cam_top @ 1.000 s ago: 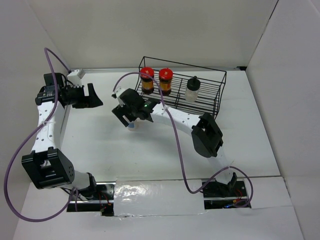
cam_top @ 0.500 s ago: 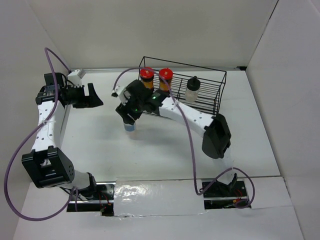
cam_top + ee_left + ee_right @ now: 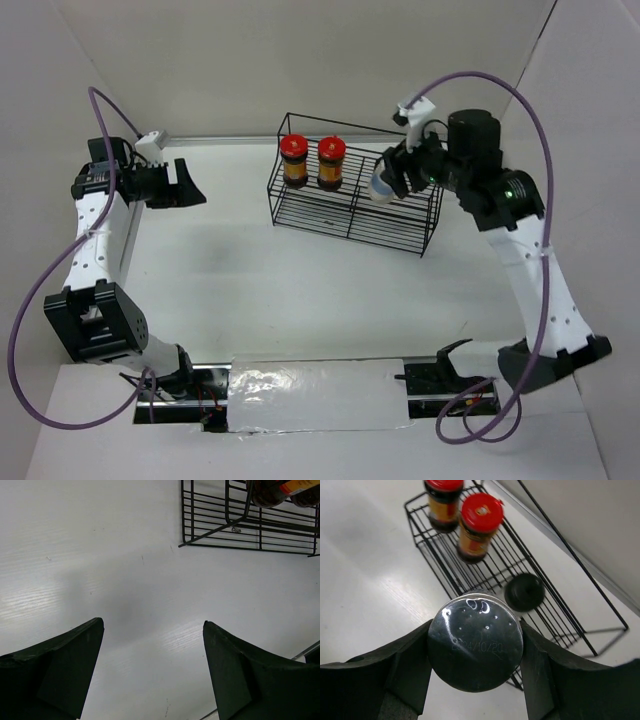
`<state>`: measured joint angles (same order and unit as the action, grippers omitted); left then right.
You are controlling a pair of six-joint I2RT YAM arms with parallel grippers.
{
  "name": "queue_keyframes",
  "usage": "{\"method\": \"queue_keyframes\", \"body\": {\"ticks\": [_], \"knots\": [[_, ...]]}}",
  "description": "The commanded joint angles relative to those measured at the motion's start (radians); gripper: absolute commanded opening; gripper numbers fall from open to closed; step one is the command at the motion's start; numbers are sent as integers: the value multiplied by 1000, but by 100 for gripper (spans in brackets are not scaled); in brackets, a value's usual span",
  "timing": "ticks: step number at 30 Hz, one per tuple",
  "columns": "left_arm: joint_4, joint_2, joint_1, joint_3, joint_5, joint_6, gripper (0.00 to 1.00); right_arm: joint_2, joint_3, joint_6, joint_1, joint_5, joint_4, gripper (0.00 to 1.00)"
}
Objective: Organize the condiment bottles
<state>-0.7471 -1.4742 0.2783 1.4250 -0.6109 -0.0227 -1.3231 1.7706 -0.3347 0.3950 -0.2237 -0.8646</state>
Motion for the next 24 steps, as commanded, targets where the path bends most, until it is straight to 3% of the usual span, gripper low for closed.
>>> {"method": "queue_keyframes", "body": {"ticks": [1, 3, 6, 11, 24], "knots": [[12, -6, 4, 46, -44, 1, 93, 76, -86, -53, -77, 82, 5, 0], [15, -8, 4, 51, -49, 3, 93, 97, -134, -50, -170, 109, 54, 0], [15, -15, 2, 55, -56, 6, 93, 114, -187, -11, -321, 29, 169, 0], [11, -17, 2, 61, -62, 3, 93, 61, -207, 95, -416, -8, 312, 0], [11, -18, 4, 49, -39, -3, 93, -59, -126, 117, -260, 125, 293, 0]]}}
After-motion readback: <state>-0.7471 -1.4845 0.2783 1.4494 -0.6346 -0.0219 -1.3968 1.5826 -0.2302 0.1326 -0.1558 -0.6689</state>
